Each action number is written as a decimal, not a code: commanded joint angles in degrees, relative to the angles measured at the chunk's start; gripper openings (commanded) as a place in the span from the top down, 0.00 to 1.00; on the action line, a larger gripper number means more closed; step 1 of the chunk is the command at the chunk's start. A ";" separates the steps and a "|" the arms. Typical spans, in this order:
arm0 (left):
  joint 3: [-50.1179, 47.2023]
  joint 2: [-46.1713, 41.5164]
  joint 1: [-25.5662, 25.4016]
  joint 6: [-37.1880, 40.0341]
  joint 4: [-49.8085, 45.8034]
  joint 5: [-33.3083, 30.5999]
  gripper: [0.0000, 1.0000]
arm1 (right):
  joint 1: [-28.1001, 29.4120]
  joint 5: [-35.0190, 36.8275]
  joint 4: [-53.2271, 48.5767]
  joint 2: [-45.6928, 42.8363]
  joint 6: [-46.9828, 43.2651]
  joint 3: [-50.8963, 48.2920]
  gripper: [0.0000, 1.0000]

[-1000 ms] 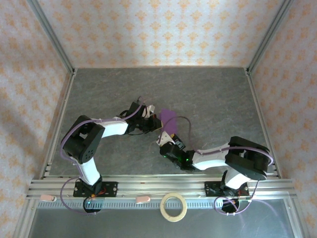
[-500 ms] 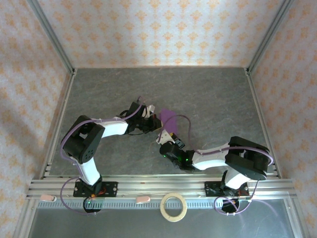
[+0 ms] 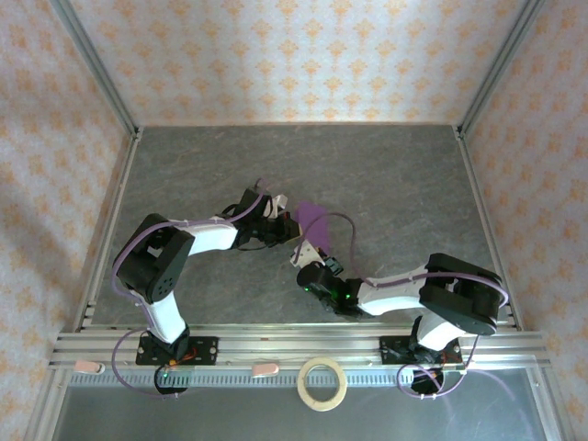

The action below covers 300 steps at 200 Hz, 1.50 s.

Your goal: Fold a paper plane with a square sheet of paper (pick it up from the middle)

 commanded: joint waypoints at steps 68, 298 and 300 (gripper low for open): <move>1.25 -0.86 0.41 0.01 -0.80 0.76 0.98 | 0.39 -0.66 -0.25 0.27 0.95 0.49 0.78; 1.95 -5.83 4.27 3.87 -9.45 -7.36 0.49 | -7.98 -28.60 -5.83 -2.34 17.32 4.80 1.00; 2.03 -6.01 4.52 4.05 -9.84 -7.65 0.49 | -8.43 -30.15 -5.91 -2.22 17.99 4.98 1.00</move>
